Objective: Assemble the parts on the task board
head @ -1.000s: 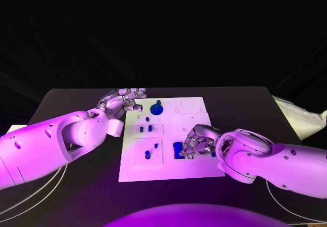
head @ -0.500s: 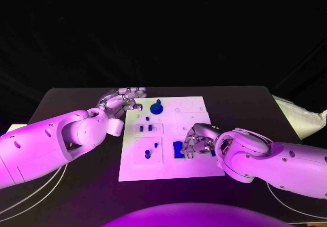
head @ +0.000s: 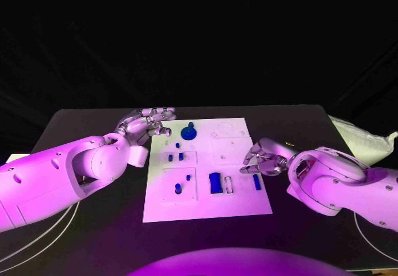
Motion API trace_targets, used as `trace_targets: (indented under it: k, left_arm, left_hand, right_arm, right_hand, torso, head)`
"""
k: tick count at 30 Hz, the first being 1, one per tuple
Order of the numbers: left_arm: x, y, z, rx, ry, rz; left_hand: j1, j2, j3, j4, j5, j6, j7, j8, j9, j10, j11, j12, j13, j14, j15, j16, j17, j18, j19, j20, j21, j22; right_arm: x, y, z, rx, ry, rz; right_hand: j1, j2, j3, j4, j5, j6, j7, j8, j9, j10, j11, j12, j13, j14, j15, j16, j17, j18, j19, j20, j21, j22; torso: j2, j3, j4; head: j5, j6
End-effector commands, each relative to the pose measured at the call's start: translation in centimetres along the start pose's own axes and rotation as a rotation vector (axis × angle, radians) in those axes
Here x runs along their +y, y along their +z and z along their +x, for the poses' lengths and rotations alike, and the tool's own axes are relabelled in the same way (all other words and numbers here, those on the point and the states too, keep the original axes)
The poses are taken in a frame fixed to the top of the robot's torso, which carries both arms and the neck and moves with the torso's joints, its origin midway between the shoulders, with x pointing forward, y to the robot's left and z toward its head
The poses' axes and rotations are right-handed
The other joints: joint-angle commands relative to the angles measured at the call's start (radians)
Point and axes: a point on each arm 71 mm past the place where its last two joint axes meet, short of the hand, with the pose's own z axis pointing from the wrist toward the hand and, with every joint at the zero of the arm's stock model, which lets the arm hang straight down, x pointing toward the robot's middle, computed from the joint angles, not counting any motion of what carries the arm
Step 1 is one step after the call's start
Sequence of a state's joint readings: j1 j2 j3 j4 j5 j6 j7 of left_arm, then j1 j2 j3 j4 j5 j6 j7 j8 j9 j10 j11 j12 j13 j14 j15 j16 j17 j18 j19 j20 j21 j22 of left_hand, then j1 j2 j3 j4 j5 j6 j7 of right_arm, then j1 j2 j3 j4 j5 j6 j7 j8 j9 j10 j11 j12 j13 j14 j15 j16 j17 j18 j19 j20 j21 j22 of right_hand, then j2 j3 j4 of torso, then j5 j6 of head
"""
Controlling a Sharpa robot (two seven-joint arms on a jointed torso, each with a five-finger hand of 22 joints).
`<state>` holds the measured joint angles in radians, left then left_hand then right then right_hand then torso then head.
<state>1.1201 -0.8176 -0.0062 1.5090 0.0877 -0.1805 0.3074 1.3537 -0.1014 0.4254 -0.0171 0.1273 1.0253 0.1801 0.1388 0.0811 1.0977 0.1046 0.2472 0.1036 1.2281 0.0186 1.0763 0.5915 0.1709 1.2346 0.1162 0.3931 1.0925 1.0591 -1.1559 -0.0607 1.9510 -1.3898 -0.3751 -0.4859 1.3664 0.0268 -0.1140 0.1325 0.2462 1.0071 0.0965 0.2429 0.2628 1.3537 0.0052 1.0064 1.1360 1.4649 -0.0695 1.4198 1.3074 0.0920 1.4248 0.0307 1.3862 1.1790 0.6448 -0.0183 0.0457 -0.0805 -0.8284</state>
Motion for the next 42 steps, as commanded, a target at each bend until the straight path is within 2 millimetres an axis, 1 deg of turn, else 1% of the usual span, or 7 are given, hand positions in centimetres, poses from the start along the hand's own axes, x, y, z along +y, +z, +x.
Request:
trace_targets:
  k: [1, 5, 8, 10, 20, 26, 42]
  left_arm:
    - [0.0, 0.0, 0.3, 0.024, 0.000, 0.006]
    - [0.0, 0.1, 0.3, 0.026, 0.000, 0.007]
    - [0.0, 0.1, 0.3, 0.027, 0.000, 0.007]
    - [0.0, 0.1, 0.4, 0.028, 0.001, 0.007]
    - [0.0, 0.1, 0.3, 0.030, 0.003, 0.007]
    - [0.0, 0.1, 0.3, 0.028, 0.004, 0.007]
    - [0.0, 0.1, 0.2, 0.028, 0.004, 0.006]
  left_hand:
    - [0.004, 0.004, -0.005, 0.001, 0.004, -0.006, 0.000, 0.006, -0.001, -0.005, 0.000, 0.006, 0.001, -0.008, 0.001, -0.005, -0.002, 0.010, 0.007, 0.001, -0.005, -0.001]
    - [0.006, 0.005, -0.005, -0.001, 0.005, -0.007, 0.000, 0.007, -0.002, -0.007, 0.001, 0.009, 0.002, -0.010, 0.001, -0.006, -0.004, 0.010, 0.007, 0.001, -0.007, -0.003]
    - [0.006, 0.005, -0.005, -0.001, 0.005, -0.007, 0.000, 0.007, -0.002, -0.007, 0.001, 0.009, 0.002, -0.010, 0.001, -0.006, -0.004, 0.010, 0.007, 0.001, -0.007, -0.003]
    - [0.006, 0.005, -0.005, -0.001, 0.005, -0.007, 0.000, 0.007, -0.002, -0.007, 0.001, 0.009, 0.002, -0.010, 0.001, -0.006, -0.004, 0.010, 0.007, 0.001, -0.007, -0.003]
    - [0.006, 0.005, -0.005, -0.001, 0.005, -0.007, 0.000, 0.007, -0.002, -0.007, 0.001, 0.009, 0.002, -0.010, 0.001, -0.006, -0.004, 0.010, 0.007, 0.001, -0.007, -0.003]
    - [0.006, 0.005, -0.005, -0.001, 0.005, -0.007, 0.000, 0.007, -0.002, -0.007, 0.001, 0.009, 0.002, -0.010, 0.001, -0.006, -0.004, 0.010, 0.007, 0.001, -0.007, -0.003]
    - [0.006, 0.005, -0.005, -0.001, 0.005, -0.007, 0.000, 0.007, -0.002, -0.007, 0.001, 0.009, 0.002, -0.010, 0.001, -0.006, -0.004, 0.010, 0.007, 0.001, -0.007, -0.003]
  right_arm:
    - [-0.8, -0.2, -0.4, 0.017, -0.036, -0.001]
    - [-2.0, 0.0, -0.8, 0.017, -0.094, 0.035]
    - [-2.6, 0.1, -0.8, 0.021, -0.124, 0.058]
    - [-2.9, 0.1, -0.7, 0.028, -0.145, 0.074]
    - [-3.5, 0.1, 0.7, 0.096, -0.207, 0.118]
    - [-3.4, 0.1, 1.7, 0.132, -0.221, 0.124]
    - [-3.1, 0.3, 2.3, 0.140, -0.296, 0.107]
  right_hand:
    - [0.002, 0.010, 0.007, 0.001, 0.005, -0.006, 0.001, -0.007, -0.004, -0.004, 0.006, -0.004, -0.002, 0.063, 0.007, -0.005, 0.026, -0.016, -0.002, 0.010, -0.005, -0.001]
    - [-0.001, 0.015, 0.009, 0.005, 0.004, 0.003, 0.000, -0.011, -0.008, -0.002, 0.006, -0.003, 0.000, 0.064, 0.008, -0.003, 0.029, -0.016, -0.001, 0.011, -0.005, 0.000]
    - [-0.008, 0.017, 0.009, 0.011, 0.001, 0.018, -0.003, -0.015, -0.012, 0.000, 0.005, -0.004, 0.000, 0.064, 0.008, -0.003, 0.029, -0.016, 0.000, 0.012, -0.004, 0.002]
    - [-0.013, 0.018, 0.008, 0.015, 0.002, 0.025, -0.004, -0.017, -0.014, -0.003, 0.003, -0.012, -0.006, 0.063, 0.007, -0.004, 0.027, -0.015, -0.001, 0.012, -0.005, 0.001]
    - [-0.048, 0.002, -0.008, 0.044, 0.006, 0.055, -0.009, -0.031, -0.024, -0.014, 0.000, -0.057, -0.037, 0.061, 0.004, -0.011, 0.019, -0.014, -0.004, 0.010, -0.010, -0.008]
    - [-0.063, -0.005, -0.017, 0.060, 0.006, 0.064, -0.010, -0.036, -0.027, -0.013, -0.001, -0.061, -0.039, 0.061, 0.004, -0.013, 0.018, -0.013, -0.005, 0.009, -0.012, -0.010]
    - [-0.079, -0.012, -0.027, 0.082, 0.011, 0.084, -0.016, -0.036, -0.026, -0.011, -0.004, -0.066, -0.042, 0.061, 0.001, -0.014, 0.017, -0.013, -0.005, 0.007, -0.013, -0.010]
  torso:
    - [0.000, -0.0005, 0.0001]
    - [0.000, 0.0018, -0.0020]
    - [0.001, 0.0011, 0.0022]
    - [0.001, 0.0006, 0.0023]
    - [0.001, -0.0003, 0.0023]
    - [0.001, 0.0009, 0.0015]
    - [0.000, 0.0004, 0.0019]
  head:
    - [-0.007, 0.003]
    - [-0.015, 0.005]
    - [-0.022, 0.006]
    - [-0.024, 0.006]
    - [-0.026, 0.005]
    - [-0.024, 0.003]
    - [-0.023, 0.000]
